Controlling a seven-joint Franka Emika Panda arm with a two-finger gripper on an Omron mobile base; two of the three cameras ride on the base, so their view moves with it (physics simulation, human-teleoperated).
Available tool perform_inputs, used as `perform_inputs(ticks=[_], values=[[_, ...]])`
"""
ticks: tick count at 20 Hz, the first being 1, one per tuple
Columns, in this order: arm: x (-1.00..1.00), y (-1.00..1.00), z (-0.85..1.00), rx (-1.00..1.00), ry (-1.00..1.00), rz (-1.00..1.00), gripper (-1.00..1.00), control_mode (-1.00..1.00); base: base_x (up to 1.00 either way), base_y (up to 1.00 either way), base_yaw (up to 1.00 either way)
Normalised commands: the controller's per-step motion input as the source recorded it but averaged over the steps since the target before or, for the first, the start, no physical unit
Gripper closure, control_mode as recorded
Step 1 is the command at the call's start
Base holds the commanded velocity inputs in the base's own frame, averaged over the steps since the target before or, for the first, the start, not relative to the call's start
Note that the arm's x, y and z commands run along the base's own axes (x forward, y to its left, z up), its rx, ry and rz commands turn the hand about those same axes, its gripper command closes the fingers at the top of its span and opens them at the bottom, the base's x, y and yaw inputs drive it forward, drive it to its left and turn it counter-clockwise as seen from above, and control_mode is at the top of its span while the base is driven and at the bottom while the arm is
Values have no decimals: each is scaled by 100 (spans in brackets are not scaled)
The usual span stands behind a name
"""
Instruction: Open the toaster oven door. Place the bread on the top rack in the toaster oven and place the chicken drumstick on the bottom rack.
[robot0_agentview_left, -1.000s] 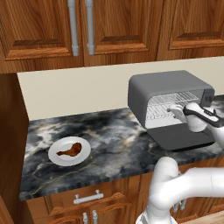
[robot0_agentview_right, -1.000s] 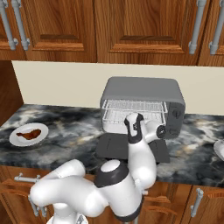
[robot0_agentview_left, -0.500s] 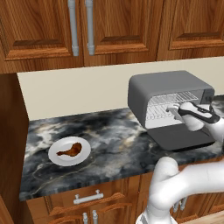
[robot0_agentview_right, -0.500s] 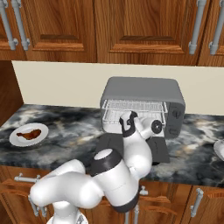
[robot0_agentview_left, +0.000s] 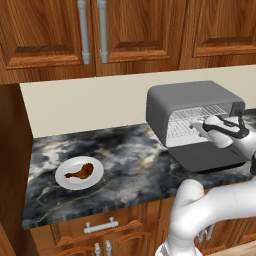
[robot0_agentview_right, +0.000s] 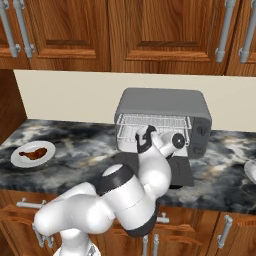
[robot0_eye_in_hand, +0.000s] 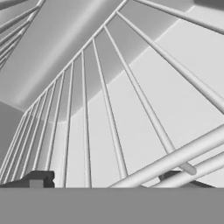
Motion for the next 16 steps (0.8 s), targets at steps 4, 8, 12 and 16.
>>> perform_inputs(ticks=[4, 8, 12, 16], values=[[0, 2, -40, 0, 13, 0, 100, -100, 0, 0, 0], [-6, 0, -45, 0, 14, 0, 100, -100, 0, 0, 0], [-10, 0, -48, -2, 18, 0, 100, -100, 0, 0, 0], [-17, 0, -53, -6, 19, 0, 100, -100, 0, 0, 0]])
